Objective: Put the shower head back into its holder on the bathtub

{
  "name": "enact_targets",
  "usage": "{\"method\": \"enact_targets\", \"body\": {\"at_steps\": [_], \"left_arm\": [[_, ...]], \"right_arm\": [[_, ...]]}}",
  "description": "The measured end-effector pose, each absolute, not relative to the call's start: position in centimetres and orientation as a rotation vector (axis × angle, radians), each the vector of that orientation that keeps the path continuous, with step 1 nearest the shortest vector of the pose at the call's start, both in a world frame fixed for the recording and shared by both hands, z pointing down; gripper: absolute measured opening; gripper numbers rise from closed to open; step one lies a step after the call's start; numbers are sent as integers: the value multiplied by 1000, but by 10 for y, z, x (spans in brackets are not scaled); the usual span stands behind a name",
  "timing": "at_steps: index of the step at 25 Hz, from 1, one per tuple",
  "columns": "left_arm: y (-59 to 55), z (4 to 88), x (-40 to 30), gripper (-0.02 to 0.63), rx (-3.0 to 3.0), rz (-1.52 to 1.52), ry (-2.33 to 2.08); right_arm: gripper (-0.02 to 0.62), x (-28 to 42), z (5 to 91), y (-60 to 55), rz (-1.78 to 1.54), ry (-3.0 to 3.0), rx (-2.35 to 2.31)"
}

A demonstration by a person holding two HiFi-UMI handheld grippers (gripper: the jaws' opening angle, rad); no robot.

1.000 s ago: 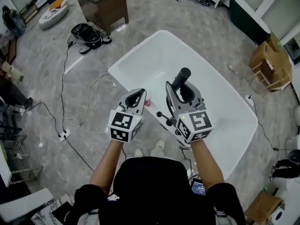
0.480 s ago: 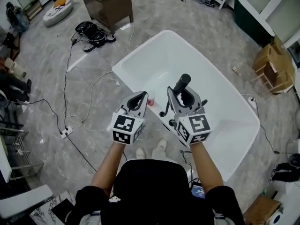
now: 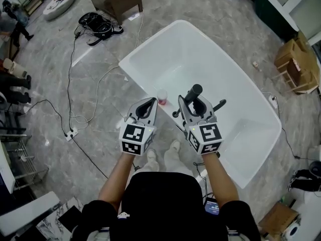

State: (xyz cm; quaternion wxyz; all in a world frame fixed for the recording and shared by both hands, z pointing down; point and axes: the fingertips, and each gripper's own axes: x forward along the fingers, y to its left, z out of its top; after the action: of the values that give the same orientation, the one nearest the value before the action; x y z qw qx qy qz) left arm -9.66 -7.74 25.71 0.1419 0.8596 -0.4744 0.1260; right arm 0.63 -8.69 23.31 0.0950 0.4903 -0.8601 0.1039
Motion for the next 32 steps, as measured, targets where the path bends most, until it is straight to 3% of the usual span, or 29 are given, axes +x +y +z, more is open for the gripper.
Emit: {"method": "enact_targets", "body": {"at_steps": [32], "left_arm": [[-83,431,-103,14,2325,539,-1278]], "right_arm": [[143,11,434,-99,585,-2302,1341]]}}
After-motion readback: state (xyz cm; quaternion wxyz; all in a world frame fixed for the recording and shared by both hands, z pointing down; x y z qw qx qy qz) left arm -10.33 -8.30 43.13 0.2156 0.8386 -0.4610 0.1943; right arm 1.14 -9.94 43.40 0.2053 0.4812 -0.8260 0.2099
